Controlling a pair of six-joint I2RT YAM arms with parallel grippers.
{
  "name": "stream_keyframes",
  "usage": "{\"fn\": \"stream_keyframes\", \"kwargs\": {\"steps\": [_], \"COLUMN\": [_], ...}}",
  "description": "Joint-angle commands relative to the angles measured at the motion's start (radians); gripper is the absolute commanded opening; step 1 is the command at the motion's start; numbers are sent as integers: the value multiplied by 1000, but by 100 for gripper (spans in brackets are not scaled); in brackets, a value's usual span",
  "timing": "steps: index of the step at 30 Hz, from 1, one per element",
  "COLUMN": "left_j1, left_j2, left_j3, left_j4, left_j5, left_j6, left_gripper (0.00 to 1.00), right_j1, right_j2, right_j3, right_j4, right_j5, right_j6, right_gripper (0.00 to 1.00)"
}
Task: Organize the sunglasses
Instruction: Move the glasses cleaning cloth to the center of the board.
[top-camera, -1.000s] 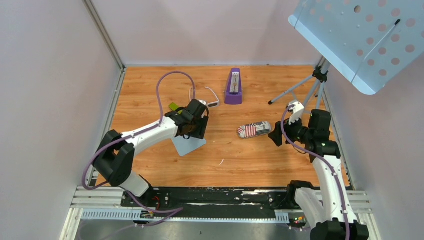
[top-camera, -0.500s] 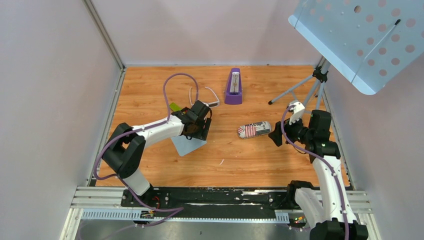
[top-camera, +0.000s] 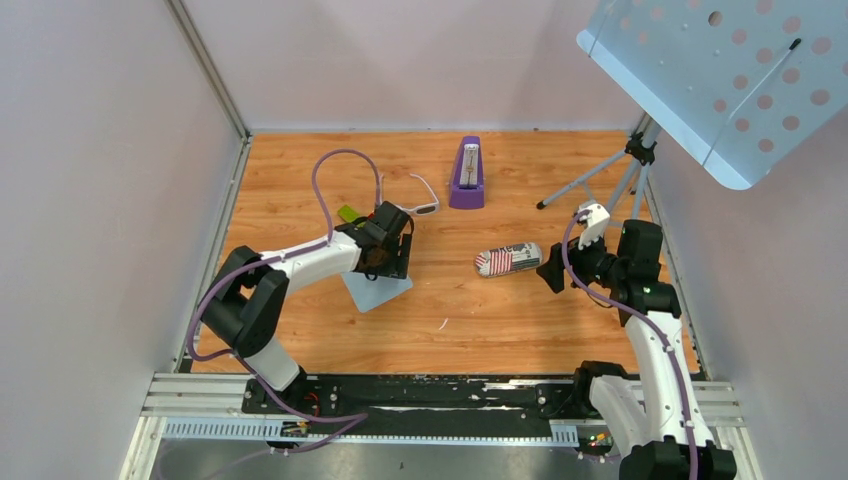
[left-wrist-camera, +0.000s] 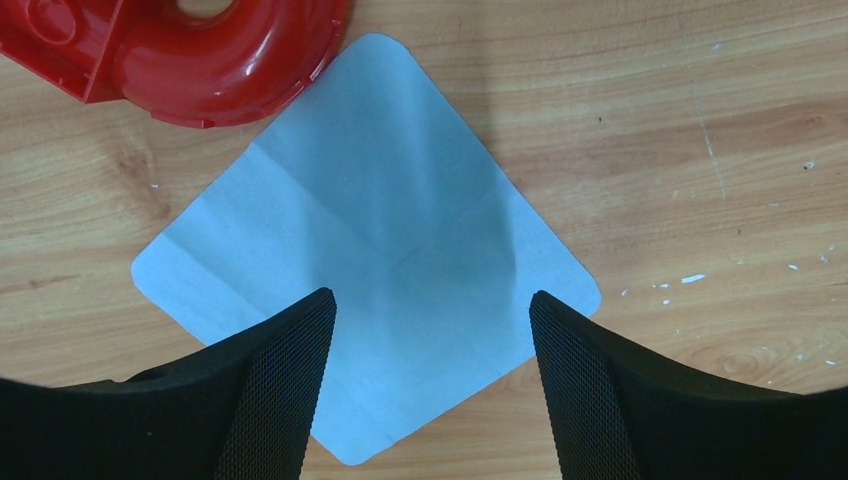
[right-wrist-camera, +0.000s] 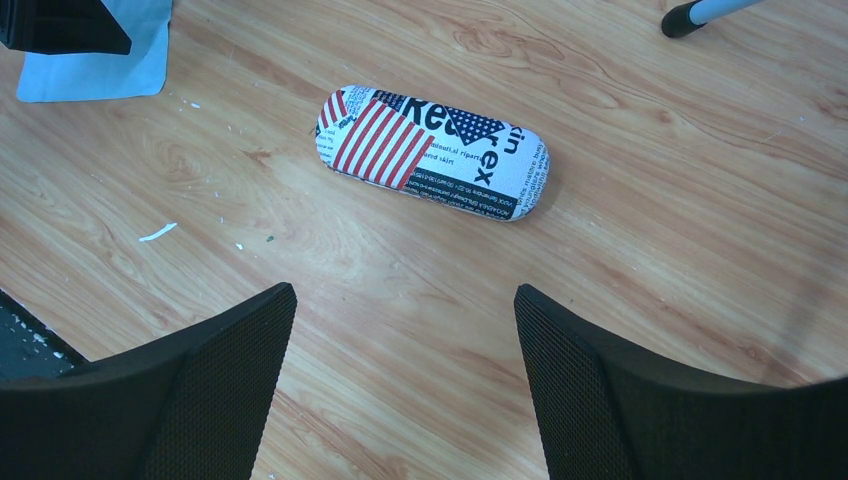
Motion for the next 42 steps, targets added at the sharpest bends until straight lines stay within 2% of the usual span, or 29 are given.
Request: {"fn": "stream_keyframes", "kwargs": {"steps": [1,15,27,42], "left_j1": [11,14,8,-48], "left_j2": [-7,55,48,47], "left_j3": [-30,-48,-73,-107], "left_j4": [38,79,85,99], "left_j5": [15,66,123,144], "left_j6": [-25,-12,-10,-34], "left_gripper": [75,75,76,77], "right_j1": [-16,-20,-21,-21], "right_j2": [-7,-6,0,0], "right_j3": [-14,-17,-18,-17], "right_j4": [7,7,10,10], "right_j5": [-13,0,5,5], "right_j6": [-8,-12,-15,-17], "right_gripper": [86,86,86,86]}}
